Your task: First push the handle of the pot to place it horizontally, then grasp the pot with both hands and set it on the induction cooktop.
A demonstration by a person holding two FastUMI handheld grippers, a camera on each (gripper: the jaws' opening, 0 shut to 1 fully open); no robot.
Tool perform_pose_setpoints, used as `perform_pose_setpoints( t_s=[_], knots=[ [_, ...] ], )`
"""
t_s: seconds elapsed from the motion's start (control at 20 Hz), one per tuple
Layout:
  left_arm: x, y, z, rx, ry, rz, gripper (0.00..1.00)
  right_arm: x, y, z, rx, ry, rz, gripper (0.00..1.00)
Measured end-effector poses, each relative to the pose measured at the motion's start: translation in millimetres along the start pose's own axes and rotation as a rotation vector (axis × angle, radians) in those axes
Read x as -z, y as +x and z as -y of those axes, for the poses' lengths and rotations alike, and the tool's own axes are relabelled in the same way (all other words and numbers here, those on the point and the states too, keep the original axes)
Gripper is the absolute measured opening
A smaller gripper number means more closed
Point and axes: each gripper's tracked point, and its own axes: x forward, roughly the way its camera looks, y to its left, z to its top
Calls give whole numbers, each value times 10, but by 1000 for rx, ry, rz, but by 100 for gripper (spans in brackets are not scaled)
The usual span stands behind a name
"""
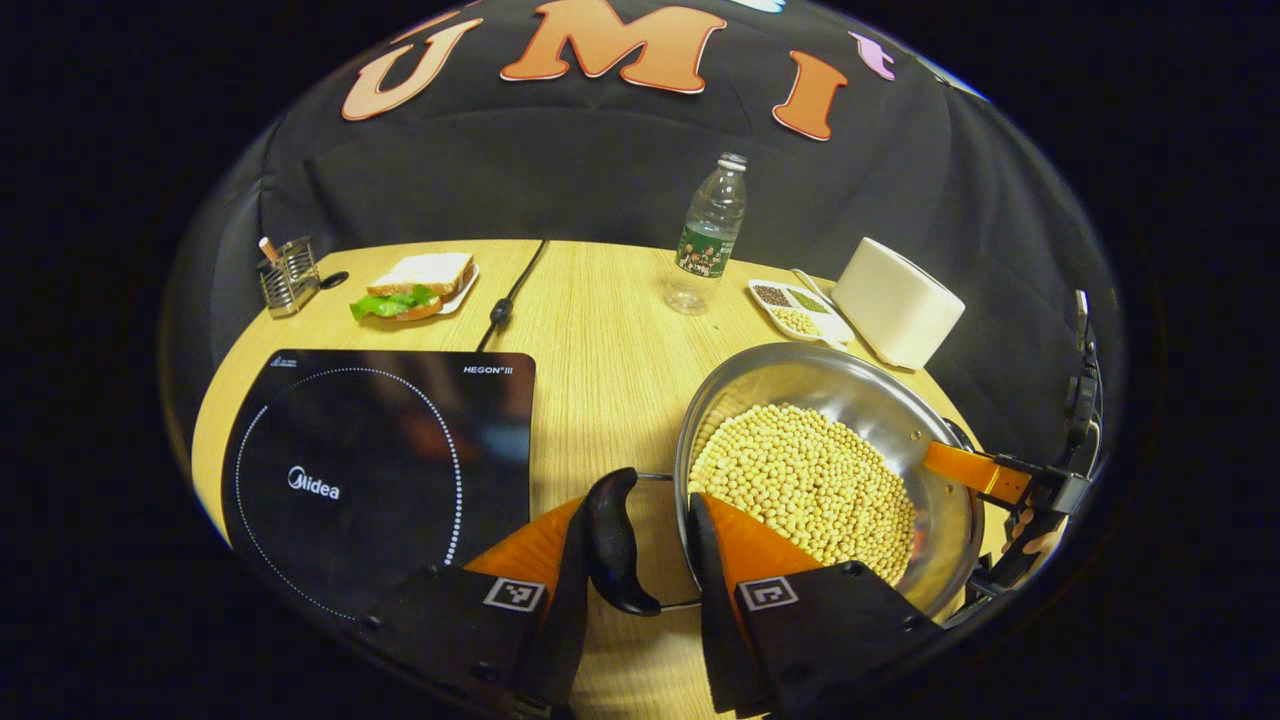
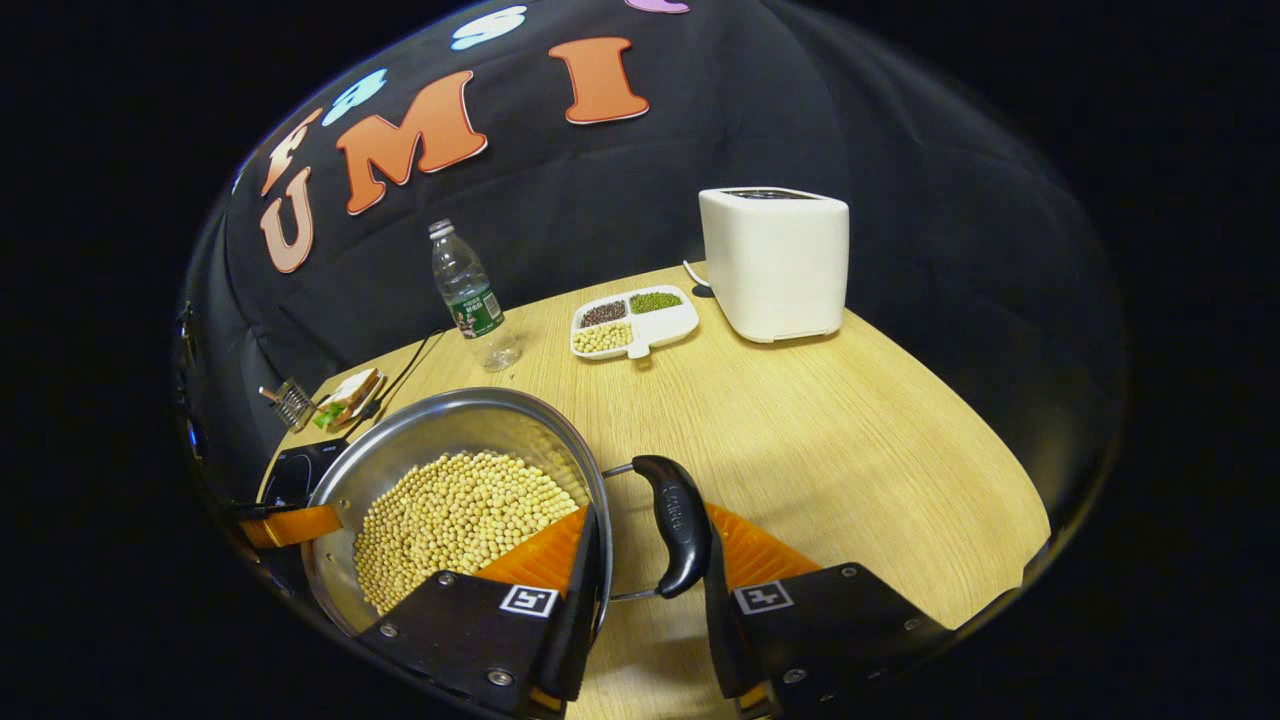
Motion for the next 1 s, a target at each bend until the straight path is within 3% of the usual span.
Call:
perform_pose_setpoints(
  t_s=[0.4, 1.0],
  knots=[
    [-410, -512, -265, -2, -9, 81, 55, -264, -326, -444, -37, -8, 53, 49],
    [-652, -1331, -1342, -75, -85, 155, 55, -289, -567, -1694, -158, -24, 56, 49]
  ],
)
